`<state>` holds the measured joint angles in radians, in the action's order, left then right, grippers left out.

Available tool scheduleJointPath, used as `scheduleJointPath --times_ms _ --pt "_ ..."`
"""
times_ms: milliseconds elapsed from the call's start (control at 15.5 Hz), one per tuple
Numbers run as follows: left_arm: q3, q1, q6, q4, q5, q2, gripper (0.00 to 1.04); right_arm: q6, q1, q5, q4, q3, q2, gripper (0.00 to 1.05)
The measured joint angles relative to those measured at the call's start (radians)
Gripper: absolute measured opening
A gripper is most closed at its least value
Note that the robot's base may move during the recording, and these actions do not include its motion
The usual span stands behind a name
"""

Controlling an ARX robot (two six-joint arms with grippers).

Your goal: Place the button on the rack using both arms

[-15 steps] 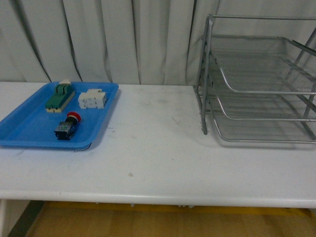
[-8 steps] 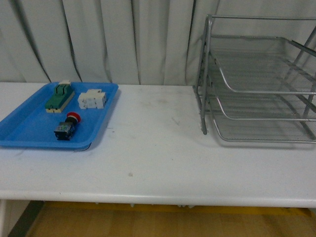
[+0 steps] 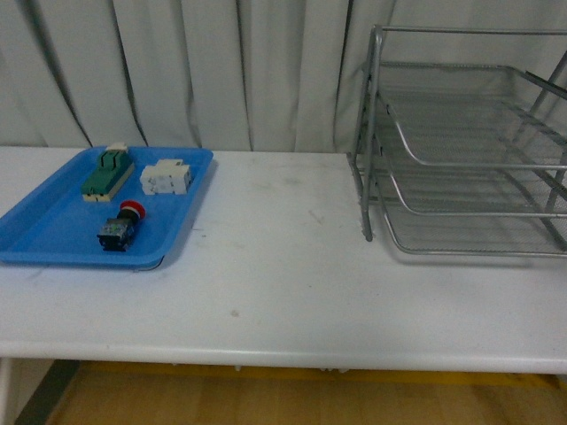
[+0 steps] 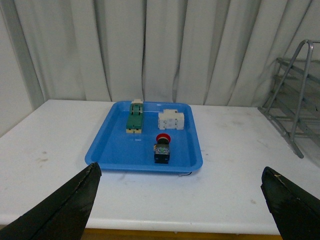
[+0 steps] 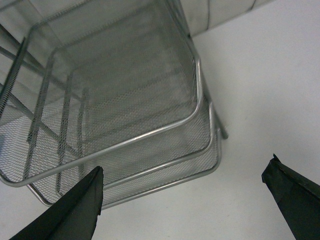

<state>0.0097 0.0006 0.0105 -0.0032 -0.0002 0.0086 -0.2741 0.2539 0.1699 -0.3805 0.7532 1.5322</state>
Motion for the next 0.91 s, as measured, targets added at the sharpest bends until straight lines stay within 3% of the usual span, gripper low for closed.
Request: scheduleJointPath --times_ms 194,388,647,776,905 --pt "0.0 0.0 0.0 0.0 0.0 0.0 0.98 -0.244 -0.026 0.093 -0.06 0.044 0.153 0.98" --pt "0.0 0.0 0.0 0.0 0.0 0.0 0.98 -0.529 -0.028 0.187 -0.266 0.009 0.175 0.98" --pt "0.0 0.0 0.0 0.0 0.0 0.0 0.98 -1.037 -0.079 0.185 -0.639 -0.115 0.255 0.98" --pt "0.0 0.0 0.0 0.0 0.0 0.0 0.98 -1.114 -0.086 0.156 -0.727 -0.129 0.27 0.98" --pt "0.0 0.0 0.0 0.0 0.0 0.0 0.98 -1.125 -0.091 0.086 -0.684 -0.146 0.314 0.98"
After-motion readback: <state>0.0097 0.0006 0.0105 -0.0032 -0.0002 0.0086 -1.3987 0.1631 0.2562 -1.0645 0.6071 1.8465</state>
